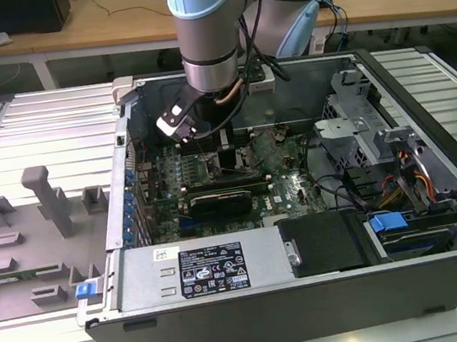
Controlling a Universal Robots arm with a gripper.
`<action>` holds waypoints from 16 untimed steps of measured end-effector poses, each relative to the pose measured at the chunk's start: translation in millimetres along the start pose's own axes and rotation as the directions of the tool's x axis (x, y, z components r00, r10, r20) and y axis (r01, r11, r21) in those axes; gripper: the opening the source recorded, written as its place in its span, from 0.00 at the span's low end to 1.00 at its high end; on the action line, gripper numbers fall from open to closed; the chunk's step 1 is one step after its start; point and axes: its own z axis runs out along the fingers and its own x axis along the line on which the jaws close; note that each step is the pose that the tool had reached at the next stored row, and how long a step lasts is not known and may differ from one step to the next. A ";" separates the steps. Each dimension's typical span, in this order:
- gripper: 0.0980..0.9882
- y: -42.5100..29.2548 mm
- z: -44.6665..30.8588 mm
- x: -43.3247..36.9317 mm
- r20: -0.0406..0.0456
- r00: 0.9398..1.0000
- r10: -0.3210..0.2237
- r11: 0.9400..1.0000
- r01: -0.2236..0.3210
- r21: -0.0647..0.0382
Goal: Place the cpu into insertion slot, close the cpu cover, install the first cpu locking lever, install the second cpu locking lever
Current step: 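Place the cpu into insertion slot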
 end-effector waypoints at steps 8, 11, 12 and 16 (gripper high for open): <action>0.50 0.1 2.6 2.3 0.000 1.000 0.000 1.000 0.000 0.000; 0.50 0.1 2.7 2.4 0.000 1.000 0.000 1.000 0.000 0.000; 0.50 0.1 2.8 2.4 0.000 1.000 0.000 1.000 0.000 0.000; 0.58 0.1 2.9 2.5 0.000 1.000 0.000 1.000 0.000 0.000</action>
